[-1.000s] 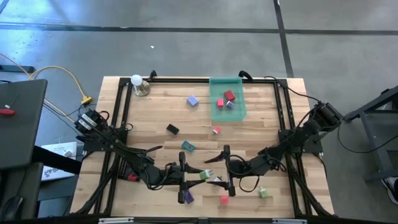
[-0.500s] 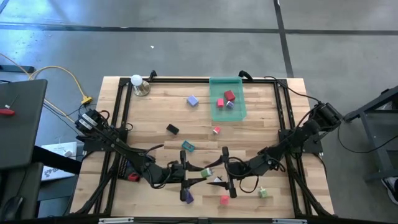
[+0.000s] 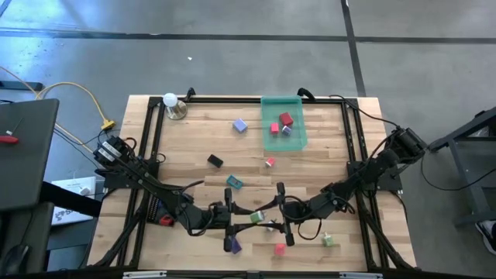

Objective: Pick & Place Office items
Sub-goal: Put the top green charger adapter into the green bin

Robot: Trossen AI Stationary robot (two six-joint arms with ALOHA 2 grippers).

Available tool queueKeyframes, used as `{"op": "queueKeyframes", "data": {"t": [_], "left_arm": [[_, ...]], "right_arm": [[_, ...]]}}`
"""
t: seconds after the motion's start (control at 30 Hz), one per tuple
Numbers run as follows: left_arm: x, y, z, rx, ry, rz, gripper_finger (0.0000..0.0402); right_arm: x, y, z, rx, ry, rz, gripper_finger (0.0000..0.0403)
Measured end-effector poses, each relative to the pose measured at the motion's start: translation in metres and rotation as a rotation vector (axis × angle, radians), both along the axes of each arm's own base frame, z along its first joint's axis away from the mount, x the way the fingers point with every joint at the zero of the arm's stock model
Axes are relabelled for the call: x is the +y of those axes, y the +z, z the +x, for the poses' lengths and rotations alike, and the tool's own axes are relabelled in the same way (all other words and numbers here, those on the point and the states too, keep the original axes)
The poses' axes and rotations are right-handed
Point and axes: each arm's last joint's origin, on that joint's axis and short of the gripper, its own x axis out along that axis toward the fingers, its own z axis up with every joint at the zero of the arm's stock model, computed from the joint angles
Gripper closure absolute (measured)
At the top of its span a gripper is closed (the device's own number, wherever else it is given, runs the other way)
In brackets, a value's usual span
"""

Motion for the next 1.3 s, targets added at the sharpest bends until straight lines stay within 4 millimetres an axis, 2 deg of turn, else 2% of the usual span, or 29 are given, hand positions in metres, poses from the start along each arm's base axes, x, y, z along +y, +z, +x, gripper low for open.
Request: {"op": "queueKeyframes", "data": {"t": [0.3,0.63,0.8,1.0,1.17,1.3], "left_arm": [[-0.0031,-0.0003,-0.002,0.002,-0.008,-0.013,0.0285],[-0.0041,-0.0003,-0.0027,0.002,-0.011,-0.013,0.0285],[-0.0047,-0.0008,-0.0032,0.007,-0.009,-0.003,0.0285],[-0.0048,-0.0022,-0.0031,0.02,-0.009,0.005,0.0284],[-0.0047,-0.0022,-0.0031,0.02,-0.01,-0.003,0.0253],[-0.0048,-0.0021,-0.0032,0.02,-0.01,-0.004,0.0244]], "right_arm": [[-0.001,-0.0007,0.0011,0.007,0.03,0.001,0.0248],[-0.0006,-0.0007,0.0011,0.007,0.043,-0.001,0.0253],[-0.0005,-0.0018,0.001,0.015,0.05,-0.018,0.0279],[-0.0004,-0.0028,0.0009,0.023,0.05,-0.028,0.0279],[-0.0004,-0.003,0.0009,0.023,0.051,-0.041,0.0279],[0.0,-0.0034,0.0006,0.025,0.054,-0.05,0.0279]]}}
